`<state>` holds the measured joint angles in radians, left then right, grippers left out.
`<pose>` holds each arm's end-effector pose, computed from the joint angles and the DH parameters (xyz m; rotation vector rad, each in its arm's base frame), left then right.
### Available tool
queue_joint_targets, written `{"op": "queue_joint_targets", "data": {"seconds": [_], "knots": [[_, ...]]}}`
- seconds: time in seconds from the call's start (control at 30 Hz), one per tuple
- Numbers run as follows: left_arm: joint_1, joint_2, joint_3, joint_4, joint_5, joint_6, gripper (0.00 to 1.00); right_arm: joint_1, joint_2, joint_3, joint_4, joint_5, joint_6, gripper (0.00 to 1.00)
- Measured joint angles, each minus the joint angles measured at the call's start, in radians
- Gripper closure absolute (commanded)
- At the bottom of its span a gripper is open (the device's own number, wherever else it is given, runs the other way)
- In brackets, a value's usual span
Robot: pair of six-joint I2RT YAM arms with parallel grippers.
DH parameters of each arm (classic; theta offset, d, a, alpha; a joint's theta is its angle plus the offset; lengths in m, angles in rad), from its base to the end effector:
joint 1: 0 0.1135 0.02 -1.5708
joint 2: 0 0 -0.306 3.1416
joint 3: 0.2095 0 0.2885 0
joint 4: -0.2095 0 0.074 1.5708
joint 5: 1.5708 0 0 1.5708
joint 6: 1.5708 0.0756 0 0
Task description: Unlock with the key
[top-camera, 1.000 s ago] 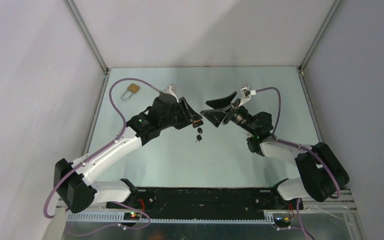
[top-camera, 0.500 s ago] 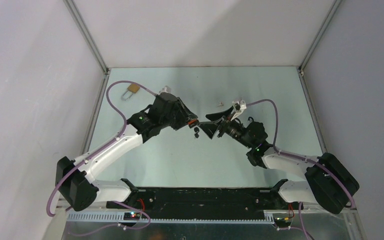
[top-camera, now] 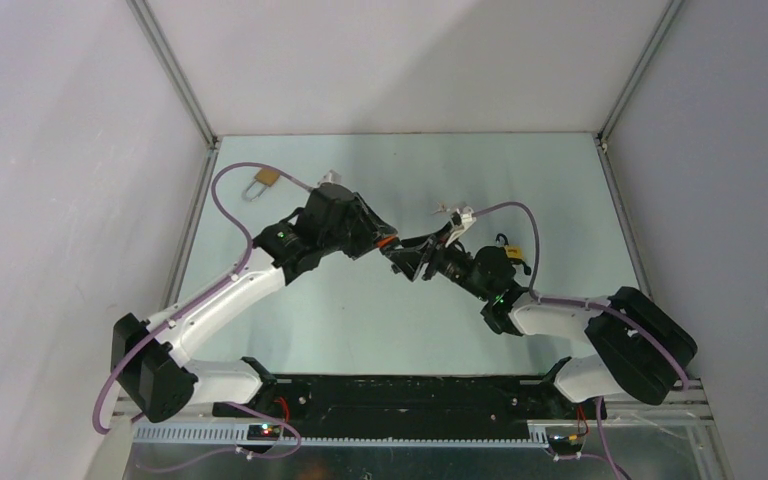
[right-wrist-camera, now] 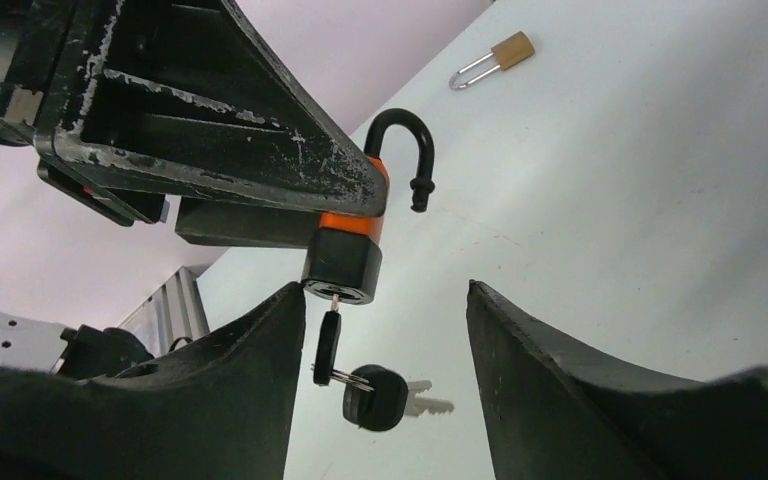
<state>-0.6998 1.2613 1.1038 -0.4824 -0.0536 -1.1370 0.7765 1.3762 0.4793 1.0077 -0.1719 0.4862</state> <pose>0.2587 -0.2126 0.3307 -0.5477 2.3178 -0.9117 0.2273 0.2415 0.2471 -0.3748 1.5242 1.1392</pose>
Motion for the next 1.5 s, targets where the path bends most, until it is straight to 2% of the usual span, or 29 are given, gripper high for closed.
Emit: {"op": "queue_joint_targets", "data": {"seconds": [0.27,0.33,0.37,0.4,0.43,0.5,0.53,0.6,0.63,0.67,0.7,0.77,0.83,1.0,1.23,1.4,1.43,1.5], "knots": [[-0.003,0.0,0.0,0.0,0.013,0.0,1.0,0.002,0.048,0.056,0.032,0.005,0.008,0.42],[-0.005,0.0,0.0,0.0,0.013,0.0,1.0,0.002,0.055,0.071,0.041,0.006,0.011,0.5],[-0.005,0.0,0.0,0.0,0.013,0.0,1.0,0.002,0.057,0.075,0.045,0.003,0.014,0.61],[-0.005,0.0,0.0,0.002,0.013,0.0,1.0,0.002,0.059,0.077,0.046,0.003,0.017,0.68],[-0.005,0.0,0.0,0.002,0.012,0.0,0.99,0.002,0.06,0.078,0.047,0.0,0.021,0.84],[-0.005,0.001,0.0,0.0,0.008,0.004,0.92,0.005,0.063,0.079,0.045,0.003,0.029,1.0],[-0.005,0.001,0.0,-0.001,0.002,0.004,0.89,0.003,0.065,0.079,0.044,-0.002,0.034,1.0],[-0.003,0.001,0.0,-0.002,-0.003,0.005,0.71,0.001,0.066,0.079,0.037,-0.001,0.035,1.0],[-0.003,0.001,0.0,-0.003,-0.003,0.011,0.56,0.0,0.066,0.079,0.036,-0.001,0.037,1.0],[-0.003,0.001,0.0,-0.002,-0.005,0.014,0.49,-0.001,0.065,0.079,0.034,-0.001,0.042,1.0],[-0.003,0.001,0.0,-0.002,-0.005,0.02,0.36,-0.002,0.065,0.079,0.032,-0.002,0.046,1.0],[-0.003,0.0,0.0,-0.002,-0.008,0.033,0.22,-0.005,0.058,0.079,0.021,-0.005,0.057,1.0],[0.0,-0.016,-0.003,0.003,-0.025,0.065,0.13,-0.016,0.042,0.076,-0.014,-0.005,0.064,1.0],[0.056,-0.15,-0.057,0.015,-0.079,0.14,0.01,-0.055,0.023,0.048,-0.116,-0.01,0.088,1.0],[0.215,-0.39,-0.183,0.026,-0.152,0.277,0.0,-0.101,0.033,0.014,-0.21,-0.055,0.153,1.0],[0.333,-0.475,-0.261,0.027,-0.154,0.383,0.0,-0.177,0.066,0.014,-0.284,-0.063,0.186,1.0],[0.372,-0.498,-0.304,0.019,-0.167,0.463,0.0,-0.229,0.081,0.014,-0.324,-0.055,0.195,1.0],[0.377,-0.503,-0.312,0.016,-0.179,0.489,0.0,-0.257,0.089,0.013,-0.337,-0.054,0.196,1.0]]}}
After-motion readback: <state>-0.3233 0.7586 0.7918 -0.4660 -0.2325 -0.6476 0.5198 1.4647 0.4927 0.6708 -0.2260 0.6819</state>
